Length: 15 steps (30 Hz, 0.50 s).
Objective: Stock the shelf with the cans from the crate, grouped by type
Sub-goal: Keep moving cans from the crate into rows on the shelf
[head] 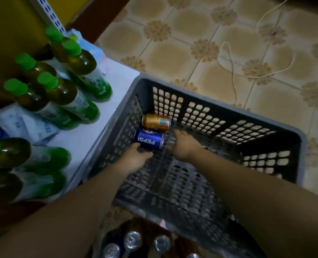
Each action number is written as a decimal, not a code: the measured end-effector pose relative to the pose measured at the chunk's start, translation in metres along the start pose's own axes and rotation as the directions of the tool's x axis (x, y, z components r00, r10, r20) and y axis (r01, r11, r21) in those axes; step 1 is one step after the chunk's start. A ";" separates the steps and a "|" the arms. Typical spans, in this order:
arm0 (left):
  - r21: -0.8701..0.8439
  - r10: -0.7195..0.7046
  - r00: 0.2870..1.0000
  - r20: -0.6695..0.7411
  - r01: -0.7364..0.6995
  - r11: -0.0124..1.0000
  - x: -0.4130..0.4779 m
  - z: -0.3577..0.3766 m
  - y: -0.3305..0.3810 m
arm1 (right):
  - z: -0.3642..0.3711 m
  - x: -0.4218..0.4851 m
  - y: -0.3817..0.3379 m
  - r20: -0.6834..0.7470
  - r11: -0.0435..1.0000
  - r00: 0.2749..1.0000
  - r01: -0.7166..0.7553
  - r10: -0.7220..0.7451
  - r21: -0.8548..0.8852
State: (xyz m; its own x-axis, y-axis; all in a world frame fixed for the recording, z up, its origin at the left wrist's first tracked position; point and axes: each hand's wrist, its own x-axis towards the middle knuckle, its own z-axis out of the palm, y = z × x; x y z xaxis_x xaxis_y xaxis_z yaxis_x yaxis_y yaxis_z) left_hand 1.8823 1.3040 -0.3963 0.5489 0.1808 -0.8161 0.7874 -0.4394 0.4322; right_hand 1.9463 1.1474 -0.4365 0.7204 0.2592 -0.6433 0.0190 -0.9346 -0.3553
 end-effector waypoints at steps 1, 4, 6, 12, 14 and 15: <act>-0.042 -0.024 1.000 -0.008 0.024 0.999 0.014 0.002 -0.003 | 0.013 0.017 -0.003 0.005 1.000 1.000 0.014 -0.014 0.015; -0.166 -0.097 0.994 -0.041 0.089 0.982 0.052 0.009 -0.012 | 0.055 0.060 -0.008 0.025 0.998 0.999 0.035 -0.036 0.045; -0.228 -0.140 0.989 -0.053 0.125 0.966 0.070 0.012 -0.019 | 0.077 0.077 -0.009 0.012 0.997 1.000 0.023 -0.024 0.072; -0.349 -0.206 0.978 -0.041 0.179 0.920 0.084 0.009 -0.029 | 0.096 0.071 -0.010 -0.112 0.959 0.993 0.009 0.024 0.284; -0.401 -0.196 0.980 -0.039 0.165 0.901 0.074 0.005 -0.026 | 0.089 0.048 -0.009 -0.150 0.928 0.988 0.025 0.034 0.371; -0.438 -0.189 0.981 -0.034 0.155 0.885 0.067 0.002 -0.024 | 0.084 0.033 -0.009 -0.170 0.905 0.984 0.032 0.045 0.424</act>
State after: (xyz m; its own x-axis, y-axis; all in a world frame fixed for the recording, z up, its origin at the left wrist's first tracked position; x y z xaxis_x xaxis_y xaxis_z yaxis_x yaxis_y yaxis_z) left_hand 1.8991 1.3249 -0.4622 0.3994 0.2908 -0.8694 0.9053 0.0248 0.4241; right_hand 1.9116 1.1853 -0.5115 0.8281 0.1718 -0.5336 -0.2536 -0.7342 -0.6298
